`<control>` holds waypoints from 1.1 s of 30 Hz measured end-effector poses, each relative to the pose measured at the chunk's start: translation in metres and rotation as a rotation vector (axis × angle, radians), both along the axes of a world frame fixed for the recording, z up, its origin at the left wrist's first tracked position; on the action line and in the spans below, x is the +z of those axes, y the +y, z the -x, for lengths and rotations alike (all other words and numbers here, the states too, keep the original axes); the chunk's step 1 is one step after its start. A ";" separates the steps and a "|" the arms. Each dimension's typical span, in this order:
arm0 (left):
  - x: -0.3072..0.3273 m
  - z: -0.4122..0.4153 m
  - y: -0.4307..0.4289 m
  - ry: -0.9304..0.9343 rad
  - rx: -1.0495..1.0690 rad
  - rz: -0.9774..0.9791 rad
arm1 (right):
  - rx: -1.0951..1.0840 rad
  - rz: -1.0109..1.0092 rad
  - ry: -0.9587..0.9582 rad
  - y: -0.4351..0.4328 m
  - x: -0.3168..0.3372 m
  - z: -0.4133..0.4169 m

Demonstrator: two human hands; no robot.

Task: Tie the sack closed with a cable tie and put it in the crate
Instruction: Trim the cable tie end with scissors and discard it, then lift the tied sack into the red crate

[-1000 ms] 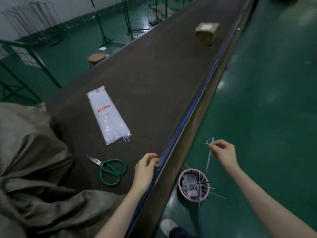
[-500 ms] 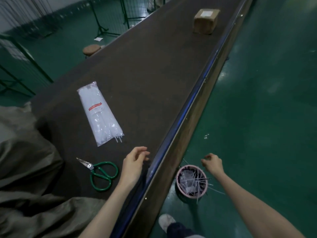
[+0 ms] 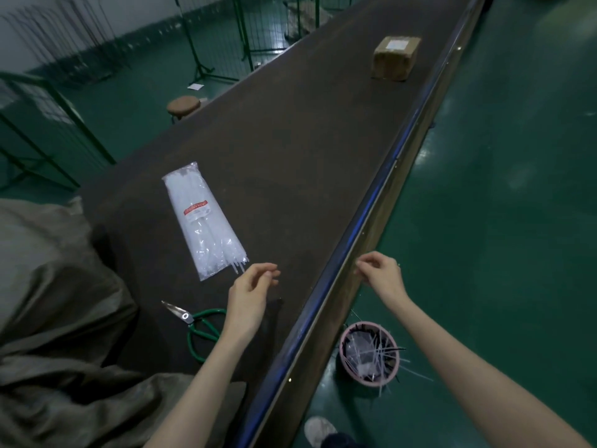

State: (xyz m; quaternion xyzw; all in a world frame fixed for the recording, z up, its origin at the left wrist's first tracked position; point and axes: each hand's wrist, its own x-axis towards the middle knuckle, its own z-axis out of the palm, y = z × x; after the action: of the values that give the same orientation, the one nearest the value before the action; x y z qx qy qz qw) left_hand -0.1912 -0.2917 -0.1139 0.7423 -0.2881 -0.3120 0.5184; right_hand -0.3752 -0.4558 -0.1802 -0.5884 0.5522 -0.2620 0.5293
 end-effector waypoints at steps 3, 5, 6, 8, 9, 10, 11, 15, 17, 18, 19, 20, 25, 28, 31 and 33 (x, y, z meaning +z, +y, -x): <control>0.008 -0.013 0.011 -0.011 0.044 0.065 | 0.072 0.000 -0.135 0.014 0.026 -0.027; 0.016 -0.023 0.022 -0.013 0.088 0.117 | 0.137 -0.005 -0.212 0.027 0.044 -0.047; 0.020 -0.030 0.029 -0.028 0.108 0.136 | 0.170 -0.005 -0.237 0.035 0.052 -0.058; 0.029 -0.044 0.046 -0.080 0.150 0.165 | 0.247 0.001 -0.269 0.050 0.066 -0.080; 0.033 -0.050 0.055 -0.105 0.173 0.181 | 0.288 0.002 -0.278 0.059 0.073 -0.090; 0.039 -0.059 0.069 -0.139 0.209 0.203 | 0.347 -0.002 -0.285 0.071 0.079 -0.106; 0.044 -0.064 0.080 -0.174 0.227 0.223 | 0.389 -0.003 -0.297 0.079 0.084 -0.116; 0.061 -0.088 0.131 -0.295 0.345 0.233 | 0.548 -0.028 -0.346 0.117 0.104 -0.162; 0.067 -0.098 0.160 -0.383 0.422 0.214 | 0.628 -0.026 -0.364 0.137 0.112 -0.185; 0.069 -0.102 0.175 -0.452 0.456 0.196 | 0.666 -0.024 -0.377 0.146 0.115 -0.195; 0.072 -0.105 0.190 -0.544 0.485 0.168 | 0.700 -0.021 -0.390 0.155 0.118 -0.206; 0.075 -0.107 0.205 -0.652 0.505 0.127 | 0.727 -0.011 -0.395 0.164 0.120 -0.216; 0.078 -0.117 0.274 -0.889 0.680 -0.059 | 0.833 0.076 -0.430 0.208 0.128 -0.266; 0.071 -0.124 0.304 -0.935 0.843 -0.202 | 0.839 0.158 -0.402 0.221 0.127 -0.288; 0.058 -0.135 0.333 -0.881 1.006 -0.414 | 0.866 0.288 -0.297 0.234 0.133 -0.310; 0.049 -0.143 0.346 -0.777 1.070 -0.514 | 0.886 0.347 -0.204 0.239 0.135 -0.322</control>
State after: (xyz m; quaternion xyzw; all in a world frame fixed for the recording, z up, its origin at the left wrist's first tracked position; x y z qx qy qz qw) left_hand -0.0478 0.0546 -0.0649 0.9383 0.0348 0.2150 0.2687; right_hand -0.0529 -0.2172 -0.0448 -0.8179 0.1421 -0.1561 0.5352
